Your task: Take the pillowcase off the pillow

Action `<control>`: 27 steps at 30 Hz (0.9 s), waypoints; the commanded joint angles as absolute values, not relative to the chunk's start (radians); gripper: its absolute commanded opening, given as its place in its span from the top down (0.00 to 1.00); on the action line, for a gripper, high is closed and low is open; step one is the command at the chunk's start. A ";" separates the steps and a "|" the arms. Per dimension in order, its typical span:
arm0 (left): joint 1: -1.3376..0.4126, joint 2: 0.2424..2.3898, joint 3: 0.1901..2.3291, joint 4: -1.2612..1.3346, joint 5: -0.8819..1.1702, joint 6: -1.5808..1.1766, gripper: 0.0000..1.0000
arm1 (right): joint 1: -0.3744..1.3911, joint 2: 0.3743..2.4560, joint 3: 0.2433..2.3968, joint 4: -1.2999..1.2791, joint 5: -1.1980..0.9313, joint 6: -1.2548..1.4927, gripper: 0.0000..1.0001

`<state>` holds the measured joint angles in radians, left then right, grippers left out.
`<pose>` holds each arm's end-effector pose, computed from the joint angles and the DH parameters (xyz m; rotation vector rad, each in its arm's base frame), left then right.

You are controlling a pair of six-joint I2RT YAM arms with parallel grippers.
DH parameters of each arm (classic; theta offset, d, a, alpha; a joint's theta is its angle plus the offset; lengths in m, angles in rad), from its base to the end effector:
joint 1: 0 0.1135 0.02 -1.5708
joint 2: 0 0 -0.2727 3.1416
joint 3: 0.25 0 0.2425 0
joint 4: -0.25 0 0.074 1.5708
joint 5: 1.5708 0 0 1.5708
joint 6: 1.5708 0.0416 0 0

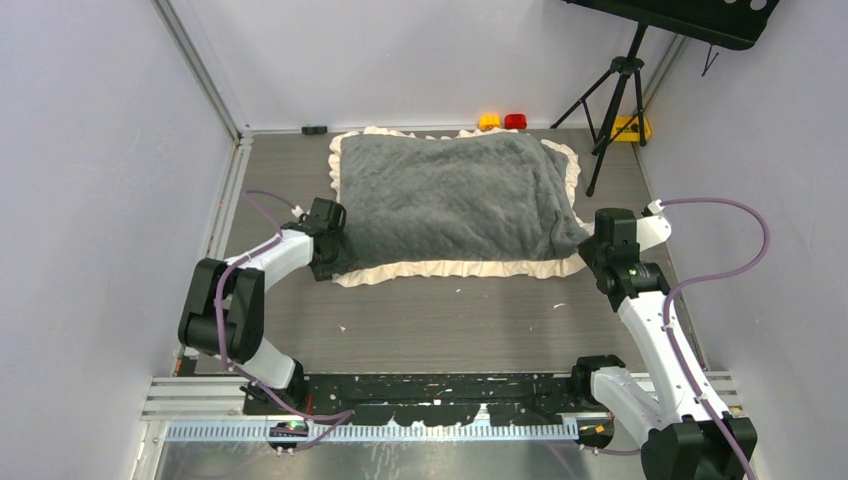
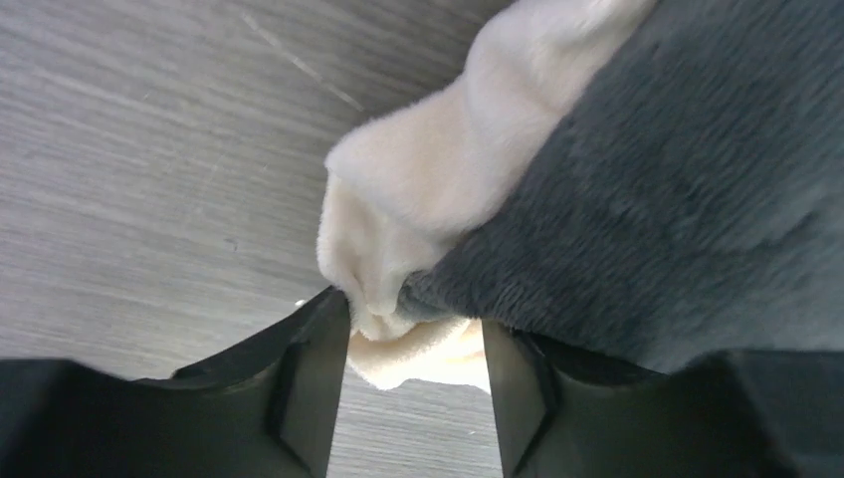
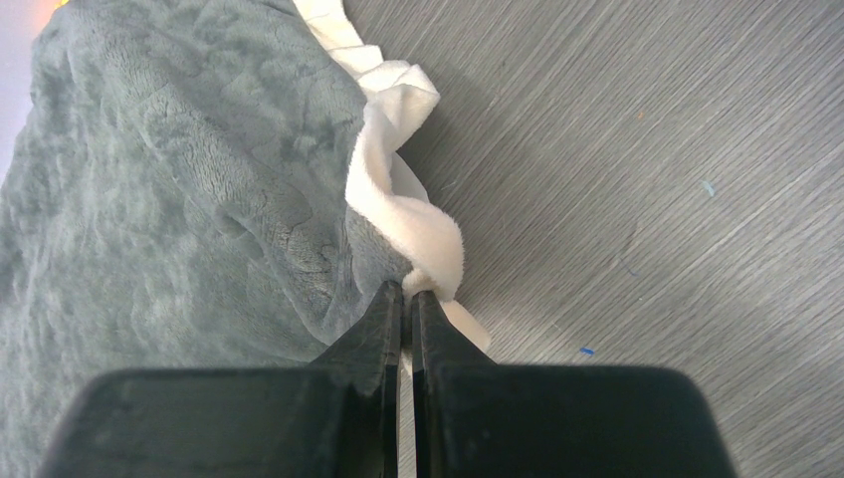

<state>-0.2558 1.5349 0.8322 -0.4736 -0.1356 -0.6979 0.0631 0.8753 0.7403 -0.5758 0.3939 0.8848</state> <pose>0.2651 -0.0635 0.1736 -0.6344 2.6542 -0.0857 0.1720 -0.0051 0.2773 1.0676 1.9445 0.0702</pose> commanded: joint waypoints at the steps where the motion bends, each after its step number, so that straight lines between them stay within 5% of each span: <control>1: -0.261 1.651 0.840 -0.432 -0.093 -0.689 0.55 | 0.060 0.861 0.741 -0.544 0.396 0.875 1.00; 4: -0.262 1.625 0.822 -0.388 -0.097 -0.694 0.72 | 0.061 0.848 0.741 -0.545 0.399 0.865 1.00; 5: -0.261 1.609 0.823 -0.380 -0.086 -0.686 0.89 | 0.061 0.844 0.740 -0.545 0.403 0.860 1.00; 7: -0.261 1.565 0.836 -0.387 -0.072 -0.663 1.00 | 0.059 0.836 0.739 -0.545 0.409 0.849 1.00; 19: -0.260 1.187 0.999 -0.601 -0.101 -0.635 1.00 | 0.060 0.848 0.919 -0.543 0.296 0.756 1.00; 27: -0.260 1.053 1.328 -0.726 -0.188 -0.657 1.00 | 0.059 0.827 1.192 -0.530 0.168 0.731 1.00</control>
<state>-0.2600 1.1172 1.1580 -0.6746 -0.1265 -0.6479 0.0631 0.8593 1.0576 -0.5941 0.2409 0.7551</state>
